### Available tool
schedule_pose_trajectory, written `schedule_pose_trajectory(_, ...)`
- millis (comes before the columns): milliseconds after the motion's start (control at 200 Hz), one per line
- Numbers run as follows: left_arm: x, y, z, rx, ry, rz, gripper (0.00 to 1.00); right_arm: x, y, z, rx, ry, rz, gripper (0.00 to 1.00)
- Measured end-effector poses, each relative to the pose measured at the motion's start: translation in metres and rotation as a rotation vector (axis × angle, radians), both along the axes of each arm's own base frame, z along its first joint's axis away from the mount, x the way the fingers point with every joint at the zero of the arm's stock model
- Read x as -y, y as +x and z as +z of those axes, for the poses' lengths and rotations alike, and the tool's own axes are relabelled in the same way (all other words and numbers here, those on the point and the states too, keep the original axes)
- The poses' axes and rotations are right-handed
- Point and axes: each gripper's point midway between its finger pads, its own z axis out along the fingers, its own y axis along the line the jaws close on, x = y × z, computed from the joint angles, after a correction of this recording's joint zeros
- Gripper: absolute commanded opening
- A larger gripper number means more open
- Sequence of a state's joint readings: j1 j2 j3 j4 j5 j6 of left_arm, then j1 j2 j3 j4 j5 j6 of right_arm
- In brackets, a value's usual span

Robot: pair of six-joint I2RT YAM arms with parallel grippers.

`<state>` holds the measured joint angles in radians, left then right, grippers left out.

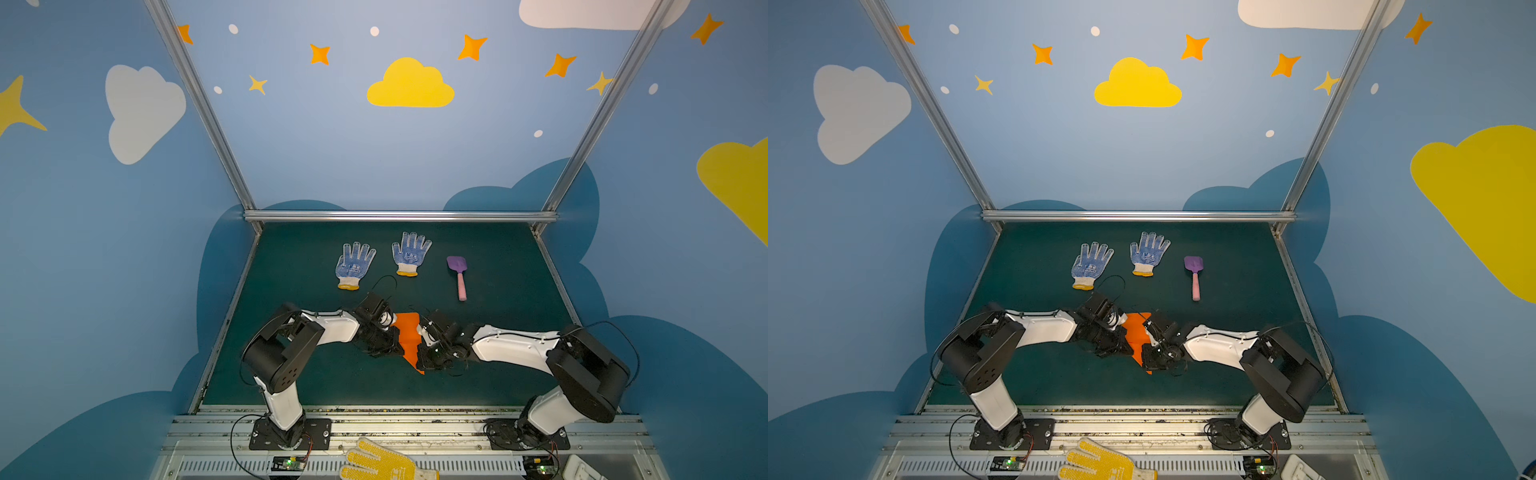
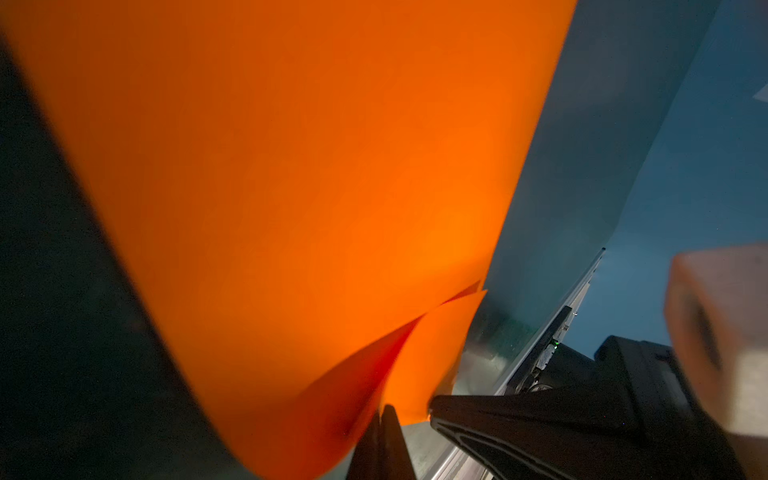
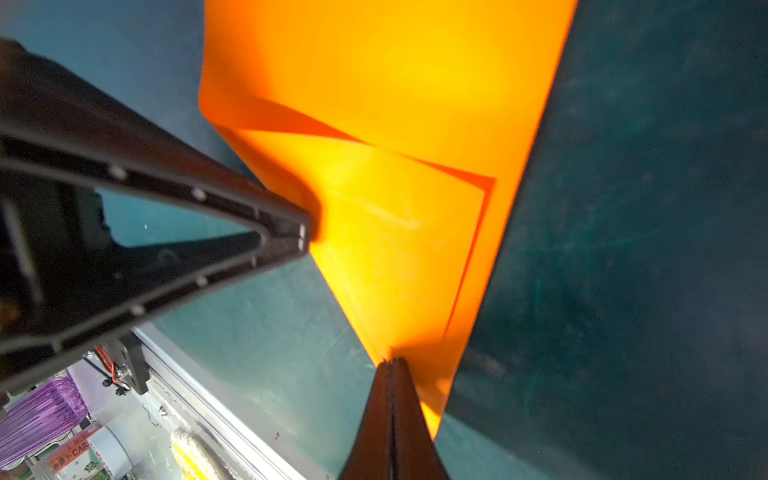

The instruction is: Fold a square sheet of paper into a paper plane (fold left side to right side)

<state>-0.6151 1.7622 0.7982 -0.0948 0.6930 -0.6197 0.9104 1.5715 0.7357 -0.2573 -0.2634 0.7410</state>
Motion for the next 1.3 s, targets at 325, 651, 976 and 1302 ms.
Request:
schedule_pose_trajectory(325,-0.024,0.013,-0.002,-0.007,-0.025,0.063,0.04,0.0,0.0,0.0,-0.002,0.009,-0.001,0.0)
schedule_pose_trajectory(651,-0.041,0.029,-0.002,-0.002,-0.03,0.126,0.04,0.0,0.0,0.0,0.002,0.018,0.001,0.0)
schedule_pose_trajectory(976,-0.057,0.042,0.001,0.044,0.022,0.188,0.04,-0.001,0.0,0.002,-0.004,0.026,0.045,0.0)
schedule_pose_trajectory(1302,-0.064,0.031,0.009,0.051,0.05,0.233,0.08,-0.007,0.007,0.015,0.0,0.018,0.086,0.0)
